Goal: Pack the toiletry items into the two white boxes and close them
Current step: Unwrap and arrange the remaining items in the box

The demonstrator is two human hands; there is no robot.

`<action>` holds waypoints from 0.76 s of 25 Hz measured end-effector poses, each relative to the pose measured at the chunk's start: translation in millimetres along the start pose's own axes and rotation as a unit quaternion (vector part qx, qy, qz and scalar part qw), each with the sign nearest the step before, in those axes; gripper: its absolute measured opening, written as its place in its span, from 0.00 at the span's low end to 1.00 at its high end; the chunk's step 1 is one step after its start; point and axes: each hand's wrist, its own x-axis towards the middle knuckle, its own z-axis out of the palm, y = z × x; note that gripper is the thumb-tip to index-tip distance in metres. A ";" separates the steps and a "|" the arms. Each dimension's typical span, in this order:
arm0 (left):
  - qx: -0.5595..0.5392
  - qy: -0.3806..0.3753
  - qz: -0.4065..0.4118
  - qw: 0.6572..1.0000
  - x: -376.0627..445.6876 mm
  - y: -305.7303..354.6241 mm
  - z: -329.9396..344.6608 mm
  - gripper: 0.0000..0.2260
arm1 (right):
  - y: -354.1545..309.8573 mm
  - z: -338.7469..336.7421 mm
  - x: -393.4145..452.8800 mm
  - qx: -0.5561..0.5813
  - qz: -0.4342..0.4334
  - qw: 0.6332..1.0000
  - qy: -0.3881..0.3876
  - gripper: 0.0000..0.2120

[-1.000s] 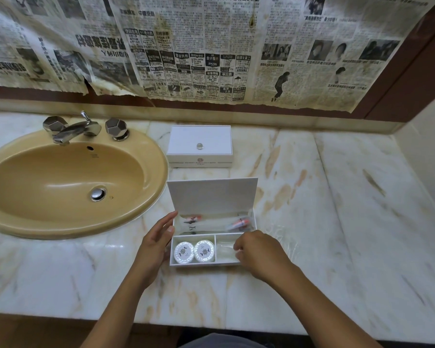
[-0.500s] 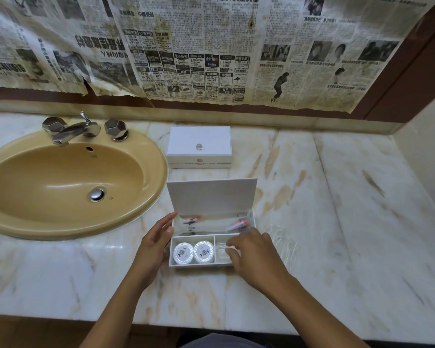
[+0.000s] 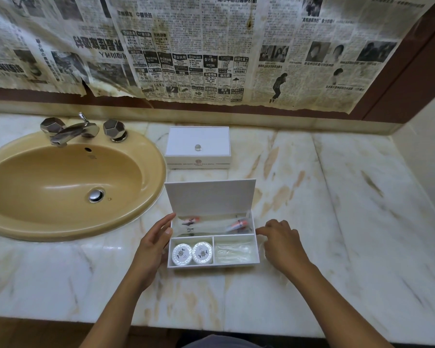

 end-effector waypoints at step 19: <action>0.008 -0.002 0.009 1.000 2.6 -3.7 -2.4 0.15 | 11.3 17.5 0.3 -0.003 -0.010 0.999 0.047 0.17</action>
